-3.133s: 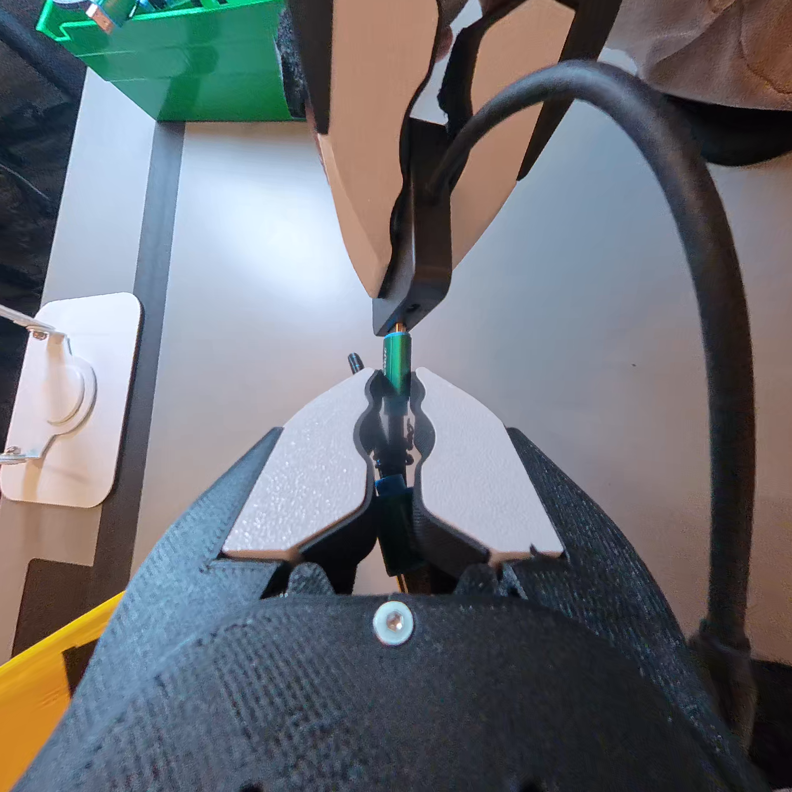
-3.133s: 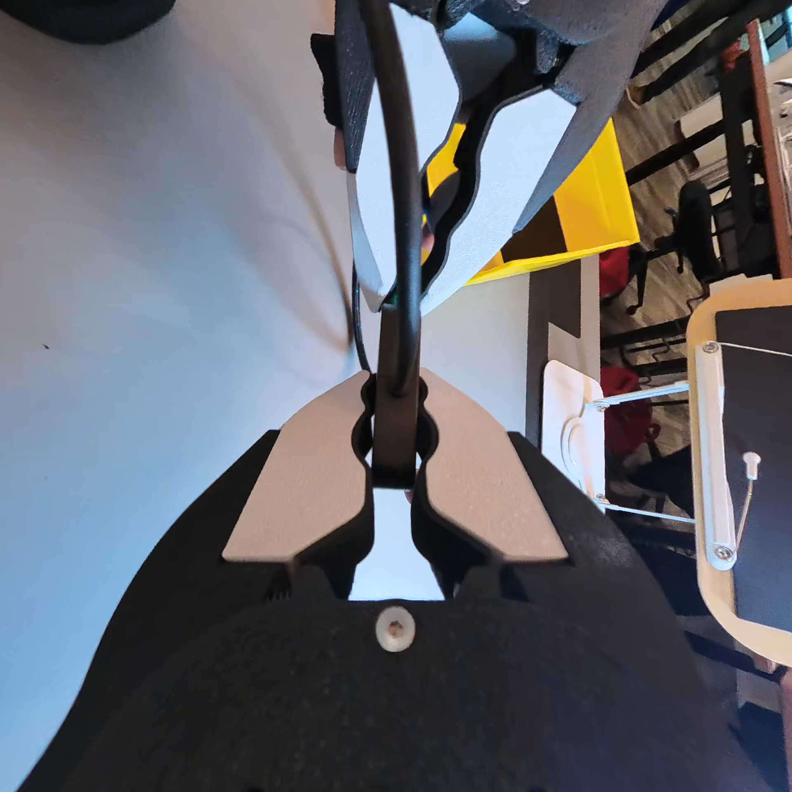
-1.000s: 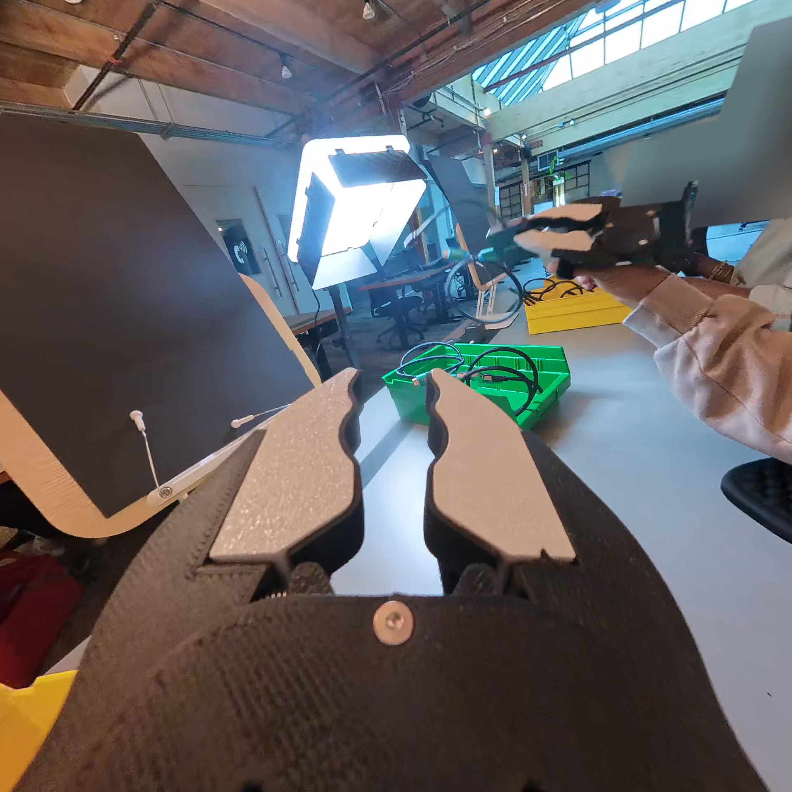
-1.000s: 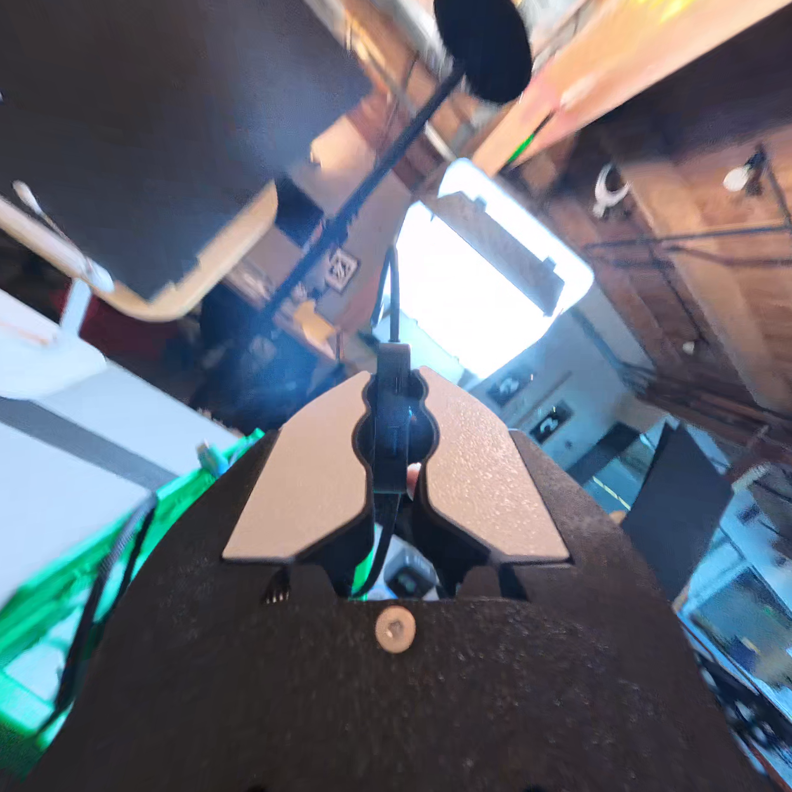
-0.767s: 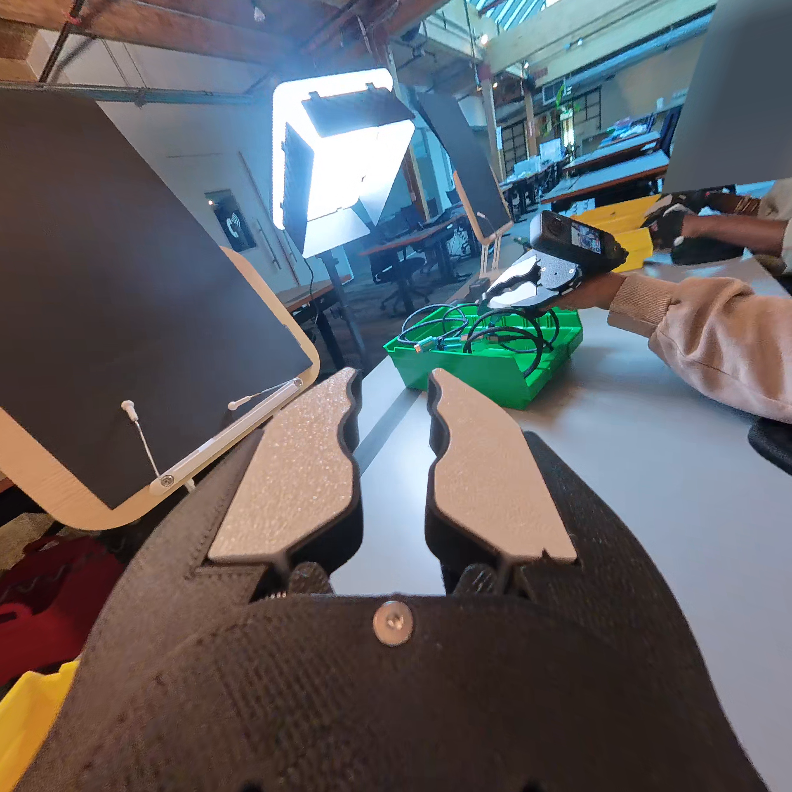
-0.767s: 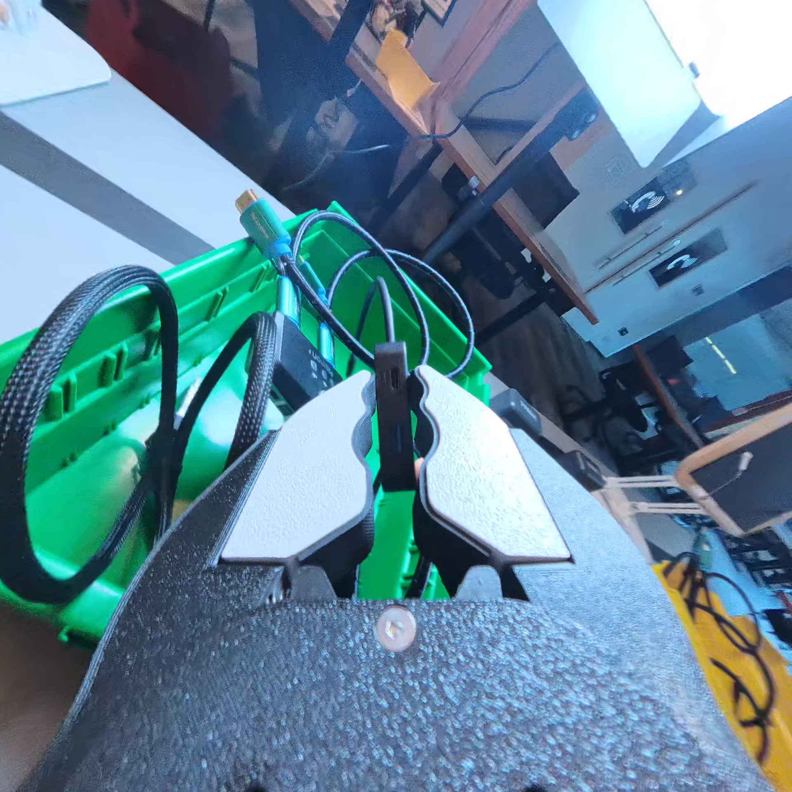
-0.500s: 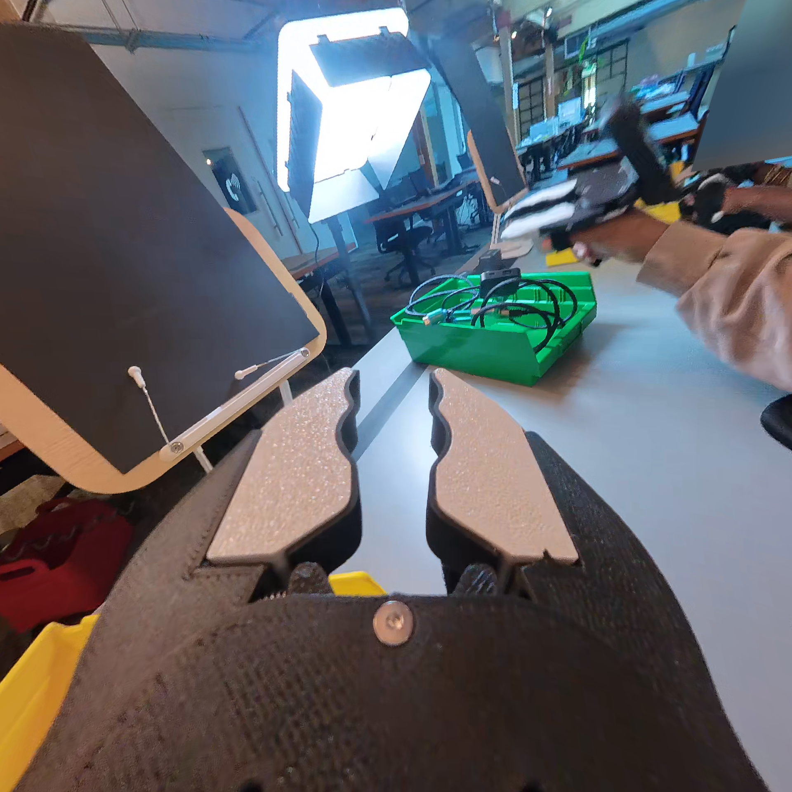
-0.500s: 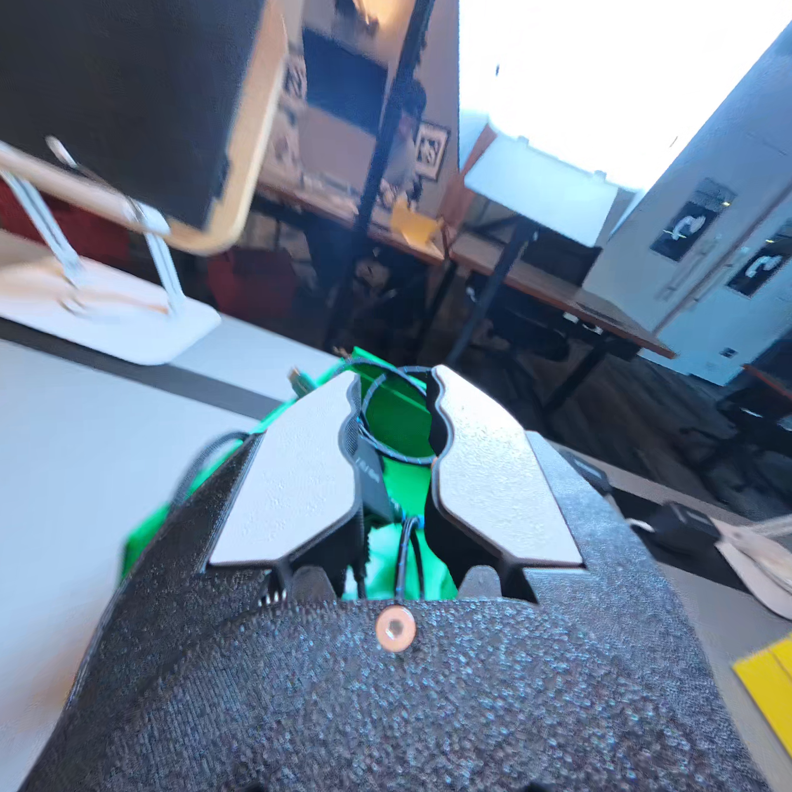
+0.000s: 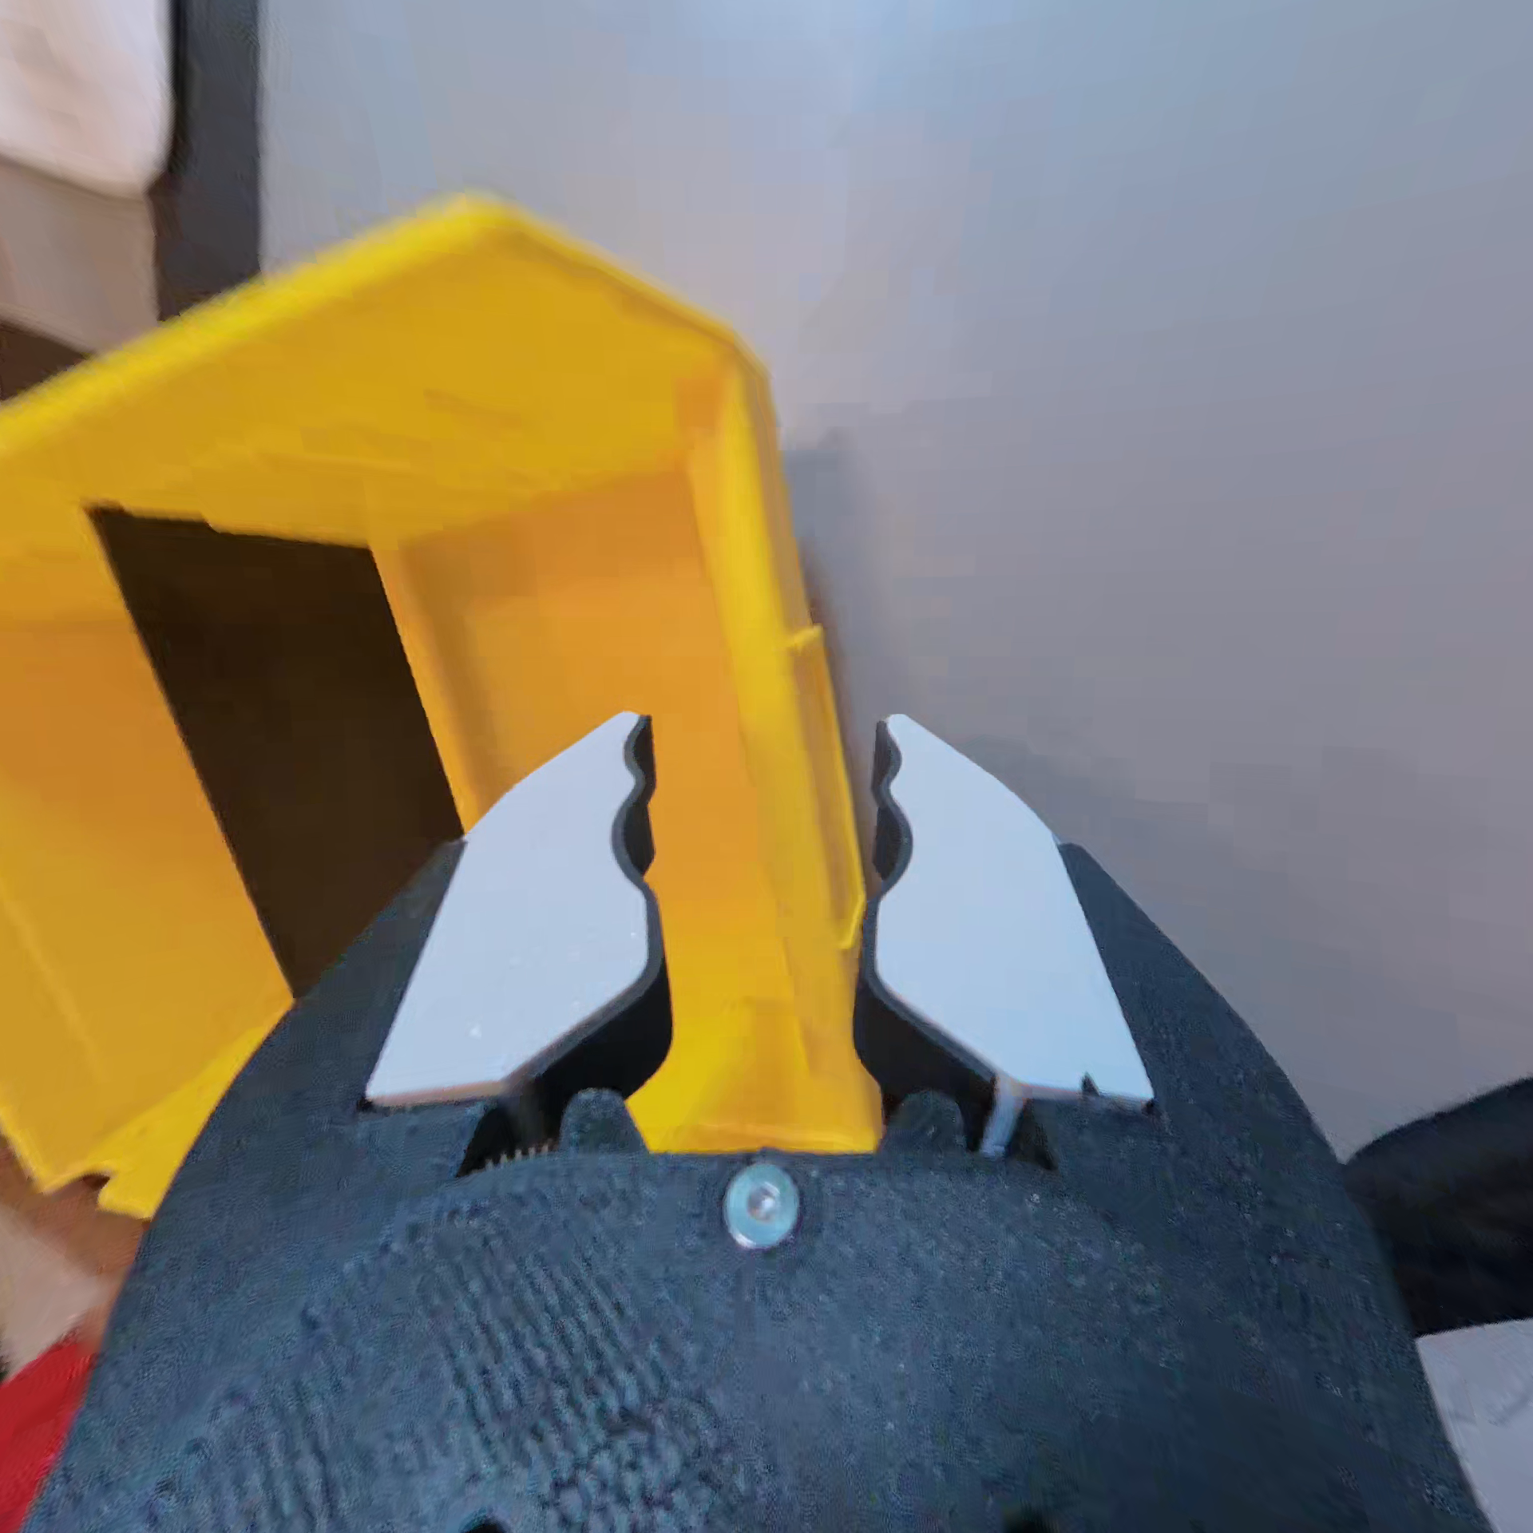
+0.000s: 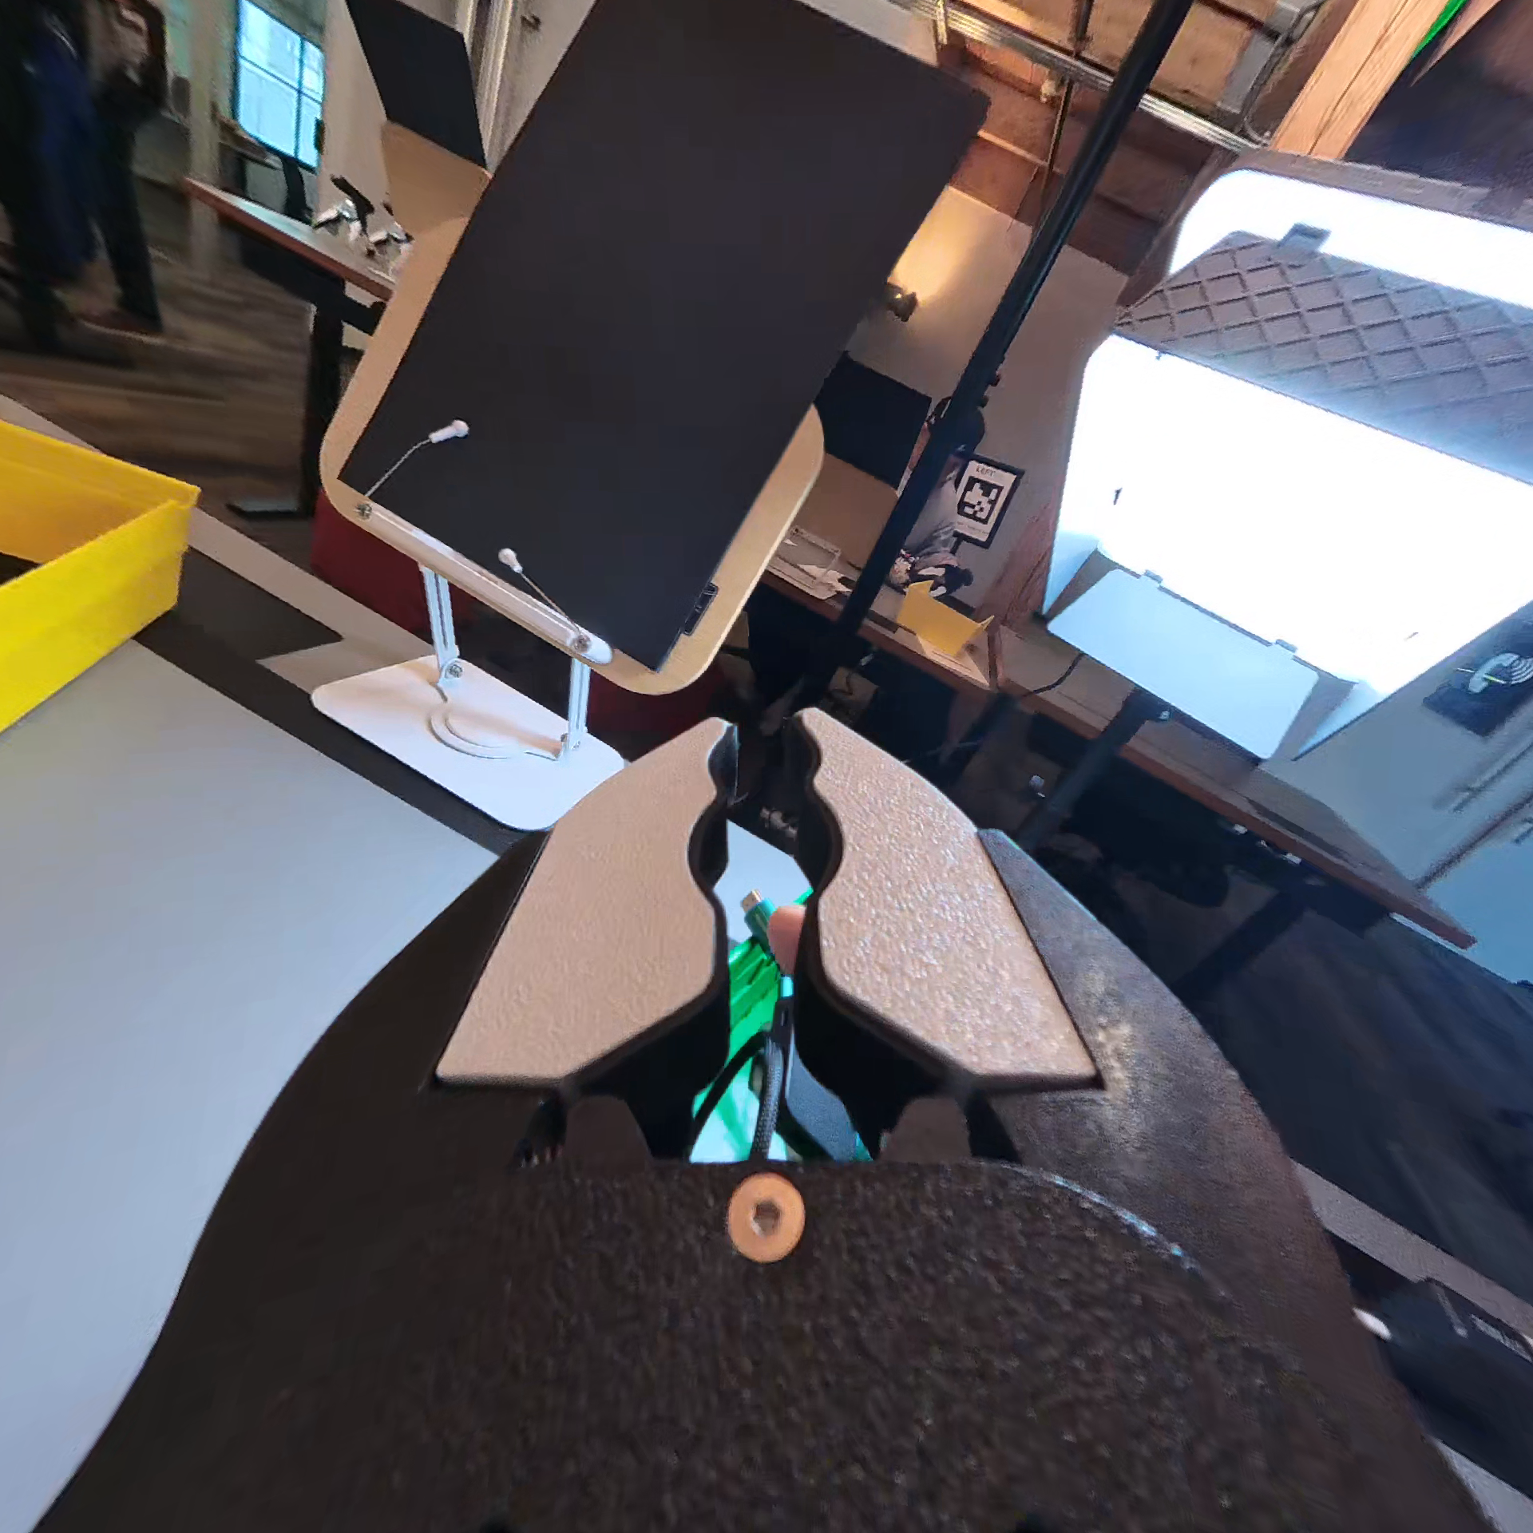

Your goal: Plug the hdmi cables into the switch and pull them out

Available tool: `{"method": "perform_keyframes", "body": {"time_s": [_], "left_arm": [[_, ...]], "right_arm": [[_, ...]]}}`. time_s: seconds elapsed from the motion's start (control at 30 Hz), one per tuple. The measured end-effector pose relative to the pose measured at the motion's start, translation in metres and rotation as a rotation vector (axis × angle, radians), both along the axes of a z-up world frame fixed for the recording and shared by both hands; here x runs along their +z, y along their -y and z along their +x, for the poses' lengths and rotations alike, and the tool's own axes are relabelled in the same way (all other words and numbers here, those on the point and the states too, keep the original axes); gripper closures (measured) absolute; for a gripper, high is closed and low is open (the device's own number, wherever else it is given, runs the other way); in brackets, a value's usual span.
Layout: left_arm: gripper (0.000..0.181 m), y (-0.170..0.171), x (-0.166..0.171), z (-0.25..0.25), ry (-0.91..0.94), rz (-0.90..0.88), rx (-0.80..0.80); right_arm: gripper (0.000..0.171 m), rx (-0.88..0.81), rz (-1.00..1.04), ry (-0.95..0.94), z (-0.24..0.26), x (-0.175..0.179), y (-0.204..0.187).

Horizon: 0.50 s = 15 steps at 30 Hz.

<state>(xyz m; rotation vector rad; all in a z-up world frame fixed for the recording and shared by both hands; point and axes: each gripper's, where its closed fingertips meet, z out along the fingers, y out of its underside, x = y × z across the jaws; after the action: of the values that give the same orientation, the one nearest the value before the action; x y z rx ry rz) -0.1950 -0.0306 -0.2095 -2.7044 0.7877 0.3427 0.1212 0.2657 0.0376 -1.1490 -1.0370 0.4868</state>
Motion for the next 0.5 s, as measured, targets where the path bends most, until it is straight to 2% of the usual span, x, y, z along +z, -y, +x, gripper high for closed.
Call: {"method": "perform_keyframes", "body": {"time_s": [0.03,0.07,0.1,0.2,0.27,0.37,0.43,0.5], "left_arm": [[0.138,0.002,-0.011,-0.007,-0.044,-0.057,0.014],[0.148,0.003,-0.021,-0.004,-0.039,-0.101,-0.011],[0.151,-0.003,-0.026,0.0,-0.046,-0.089,-0.043],[0.15,-0.011,-0.025,0.024,0.0,-0.074,-0.135],[0.15,-0.015,-0.025,0.055,0.062,-0.072,-0.249],[0.149,-0.023,-0.024,0.097,0.077,-0.056,-0.397],[0.148,-0.031,-0.021,0.119,0.031,-0.011,-0.508],[0.148,-0.041,-0.015,0.138,-0.001,0.071,-0.598]], "right_arm": [[0.16,0.009,-0.011,0.002,-0.003,-0.002,0.001],[0.161,0.01,-0.019,0.006,-0.005,-0.003,0.001],[0.161,-0.001,-0.023,0.013,-0.005,-0.005,-0.002],[0.162,-0.11,-0.047,0.041,0.007,-0.013,-0.022],[0.162,-0.239,-0.079,0.067,0.024,-0.023,-0.046],[0.157,-0.546,-0.088,0.148,0.074,-0.045,-0.093],[0.148,-0.693,-0.145,0.178,0.111,-0.066,-0.119],[0.129,-0.744,-0.297,0.193,0.137,-0.098,-0.138]]}}
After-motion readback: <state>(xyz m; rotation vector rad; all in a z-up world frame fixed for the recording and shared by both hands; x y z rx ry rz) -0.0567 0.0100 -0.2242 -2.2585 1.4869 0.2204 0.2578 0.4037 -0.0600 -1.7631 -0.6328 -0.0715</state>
